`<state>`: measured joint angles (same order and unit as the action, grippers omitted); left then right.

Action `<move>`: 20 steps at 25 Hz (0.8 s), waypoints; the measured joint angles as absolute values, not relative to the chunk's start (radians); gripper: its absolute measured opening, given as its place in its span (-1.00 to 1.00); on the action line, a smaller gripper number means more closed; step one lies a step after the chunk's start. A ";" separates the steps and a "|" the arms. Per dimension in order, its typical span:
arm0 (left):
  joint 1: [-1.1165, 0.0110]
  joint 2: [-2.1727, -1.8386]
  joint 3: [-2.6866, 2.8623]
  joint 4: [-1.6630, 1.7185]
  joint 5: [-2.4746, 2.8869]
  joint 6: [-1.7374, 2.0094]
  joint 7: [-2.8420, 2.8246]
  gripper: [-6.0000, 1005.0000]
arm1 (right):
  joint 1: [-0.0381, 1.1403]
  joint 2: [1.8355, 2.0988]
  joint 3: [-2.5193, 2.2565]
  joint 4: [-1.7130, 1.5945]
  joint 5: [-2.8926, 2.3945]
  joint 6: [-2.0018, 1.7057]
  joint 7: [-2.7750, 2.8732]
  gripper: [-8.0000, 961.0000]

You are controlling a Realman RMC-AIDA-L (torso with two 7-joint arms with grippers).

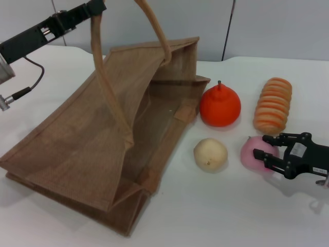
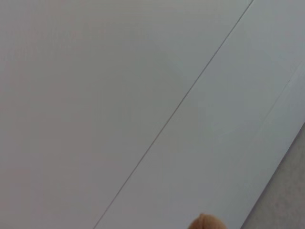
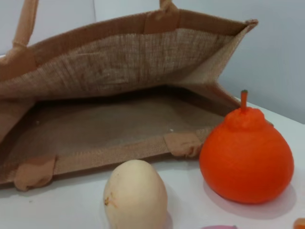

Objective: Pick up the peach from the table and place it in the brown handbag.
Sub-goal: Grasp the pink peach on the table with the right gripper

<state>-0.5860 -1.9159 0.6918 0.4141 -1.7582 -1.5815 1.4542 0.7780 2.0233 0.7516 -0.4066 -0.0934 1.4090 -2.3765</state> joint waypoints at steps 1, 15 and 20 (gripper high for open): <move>-0.586 -1.916 0.692 0.414 -1.758 -1.581 1.454 -0.75 | 0.778 2.023 0.751 -0.407 -0.093 1.409 -2.377 -0.07; -0.586 -1.916 0.692 0.414 -1.756 -1.581 1.453 -0.75 | 0.772 2.023 0.757 -0.406 -0.080 1.408 -2.385 -0.22; -0.586 -1.916 0.692 0.414 -1.755 -1.581 1.452 -0.74 | 0.771 2.023 0.757 -0.407 -0.079 1.421 -2.385 -0.29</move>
<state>-0.5860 -1.9159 0.6918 0.4141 -1.7553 -1.5815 1.4518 0.7709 2.0228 0.7567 -0.4066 -0.0794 1.4211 -2.3854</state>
